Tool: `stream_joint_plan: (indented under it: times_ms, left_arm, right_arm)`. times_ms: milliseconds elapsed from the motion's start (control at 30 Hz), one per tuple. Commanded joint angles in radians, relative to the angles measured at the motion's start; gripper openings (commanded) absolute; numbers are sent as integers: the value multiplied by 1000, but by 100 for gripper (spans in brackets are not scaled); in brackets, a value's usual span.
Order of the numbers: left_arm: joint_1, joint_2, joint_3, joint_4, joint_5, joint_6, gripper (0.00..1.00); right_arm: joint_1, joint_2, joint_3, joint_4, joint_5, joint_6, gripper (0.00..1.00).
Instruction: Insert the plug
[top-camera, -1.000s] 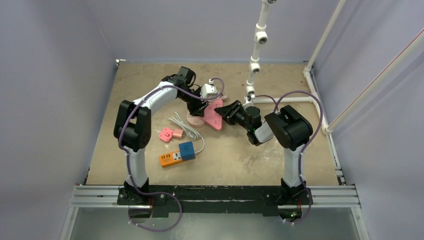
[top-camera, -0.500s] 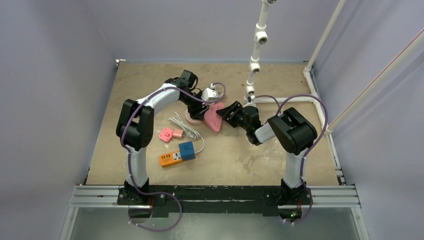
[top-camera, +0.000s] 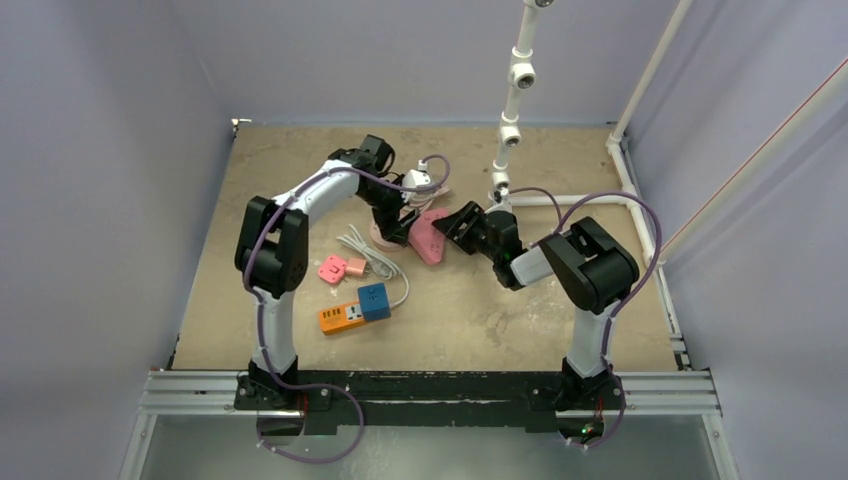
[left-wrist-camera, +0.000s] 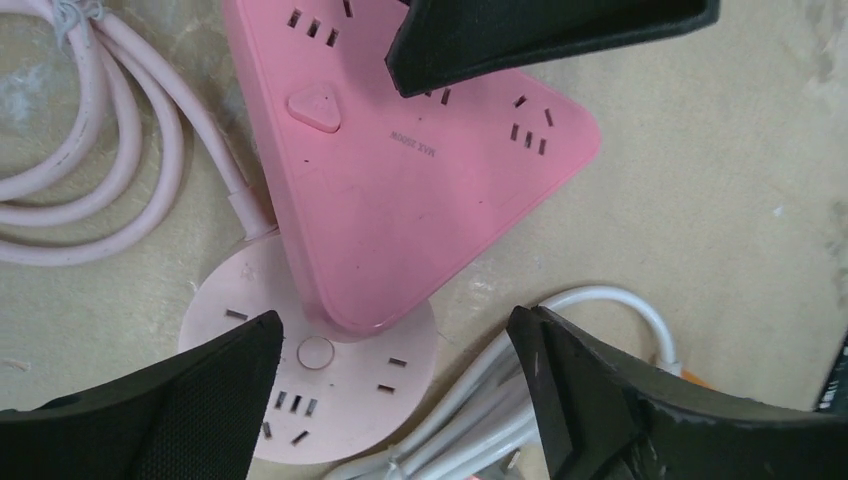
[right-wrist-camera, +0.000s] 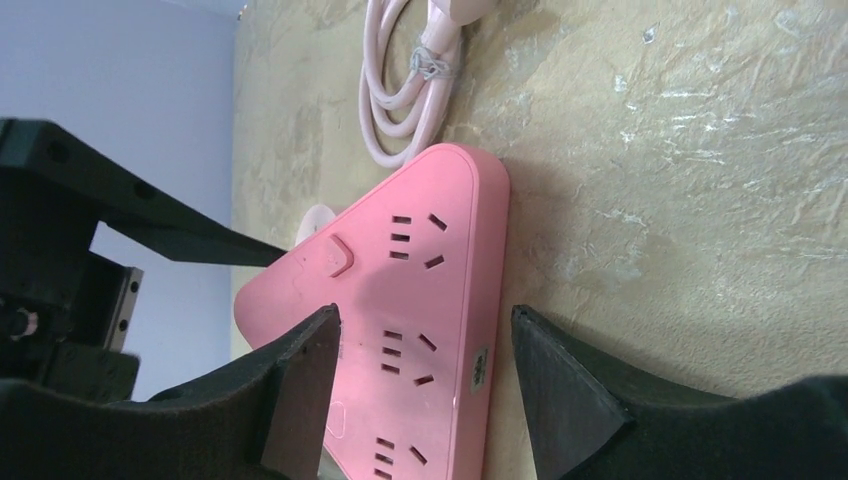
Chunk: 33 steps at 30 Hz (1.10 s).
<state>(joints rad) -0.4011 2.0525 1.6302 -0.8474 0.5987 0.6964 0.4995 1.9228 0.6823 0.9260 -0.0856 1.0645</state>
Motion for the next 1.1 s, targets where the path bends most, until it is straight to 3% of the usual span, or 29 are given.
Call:
stream_joint_plan:
  times_ms: [0,200,333,433,500,567,600,633,700,733,900,1000,1067]
  left_arm:
    - [2,-116,59,-33,16,-64,97]
    - [22,-216,83,44,-12,-164,99]
    - [102,-214,103,146,86,-307,99]
    - [124,-188,200,83,167,-256,99]
    - [119,-236,172,161,183,-248,99]
    - [122,-296,44,376,-17,-408,99]
    - [125,-308,-16,418,-167,-498,99]
    - [127,-300,-32,410,-201,-526,99]
    - [124,-215,75,243,-20,-347,99]
    - [111,-191,106,207,-3,-328,99]
    - [25,-255,-52,400,-74,-362,99]
    - [-15,-235,-71,382,-127,-349,98]
    - [-22,-212,-69,353,-175,-341,92]
  right_arm:
    - [8,-49,15,-20,39,-39,66]
    - [8,-62,32,-42,48,-62,66]
    - [11,-72,29,-47,52,-72,66]
    - [11,-77,21,-50,52,-78,66]
    - [12,-79,11,-42,49,-77,66]
    - [11,-76,6,-35,45,-77,66]
    - [11,-76,4,-31,43,-75,66]
    - [11,-77,3,-30,42,-75,66]
    - [11,-84,0,-29,35,-77,66]
    - [11,-87,-2,-28,30,-77,66]
    - [10,-91,-10,-12,5,-63,66]
    - [11,-92,-23,9,1,-54,66]
    - [11,-91,-29,17,-3,-52,66]
